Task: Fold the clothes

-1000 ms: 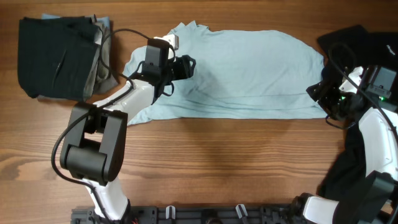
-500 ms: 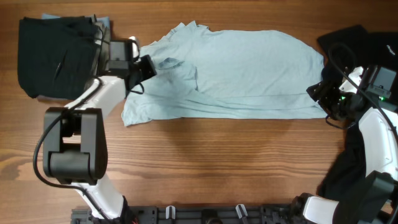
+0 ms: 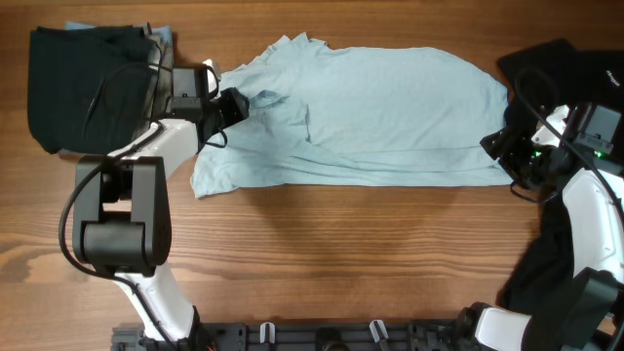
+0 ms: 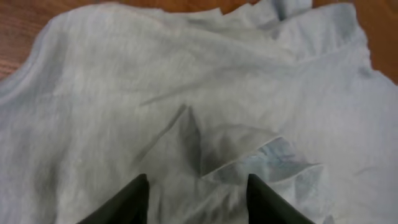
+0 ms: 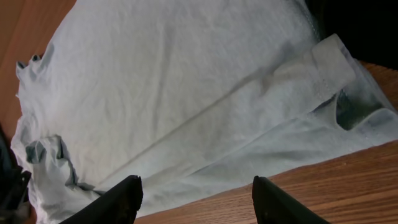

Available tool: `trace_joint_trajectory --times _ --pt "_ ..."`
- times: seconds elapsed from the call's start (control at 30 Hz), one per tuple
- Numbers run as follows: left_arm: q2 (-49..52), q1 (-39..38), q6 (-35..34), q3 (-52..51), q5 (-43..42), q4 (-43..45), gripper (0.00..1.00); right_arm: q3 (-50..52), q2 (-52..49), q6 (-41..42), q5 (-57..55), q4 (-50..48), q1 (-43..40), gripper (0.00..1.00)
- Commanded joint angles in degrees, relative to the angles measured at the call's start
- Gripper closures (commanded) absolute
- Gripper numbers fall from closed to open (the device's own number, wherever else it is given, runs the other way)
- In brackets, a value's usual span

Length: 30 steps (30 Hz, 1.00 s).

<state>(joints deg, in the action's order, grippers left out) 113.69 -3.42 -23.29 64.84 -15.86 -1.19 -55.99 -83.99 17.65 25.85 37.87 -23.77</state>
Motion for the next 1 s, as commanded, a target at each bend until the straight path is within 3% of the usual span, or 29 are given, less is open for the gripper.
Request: trace_joint_trajectory --times 0.0,0.1,0.33,0.5,0.7,0.97 --pt "1.2 -0.5 0.1 0.5 -0.8 1.1 0.5 -0.7 -0.2 -1.0 -0.6 0.2 0.2 0.39" --pt "2.2 -1.0 0.1 0.5 -0.9 2.8 0.59 -0.7 -0.2 -1.0 -0.6 0.2 0.2 0.39" --pt "3.7 -1.7 0.1 0.5 -2.1 5.0 0.65 -0.7 -0.2 -0.9 -0.6 0.4 0.2 0.39" --pt "3.7 -1.6 0.1 0.5 -2.1 6.8 0.83 -0.7 -0.2 -1.0 -0.6 0.4 0.2 0.39" --pt "3.7 -1.6 0.1 0.5 -2.1 9.1 0.96 -0.7 -0.2 -1.0 -0.6 0.3 0.2 0.39" --pt "3.7 -1.6 -3.1 0.5 -1.7 13.6 0.96 -0.7 -0.2 -1.0 -0.6 0.3 0.2 0.39"
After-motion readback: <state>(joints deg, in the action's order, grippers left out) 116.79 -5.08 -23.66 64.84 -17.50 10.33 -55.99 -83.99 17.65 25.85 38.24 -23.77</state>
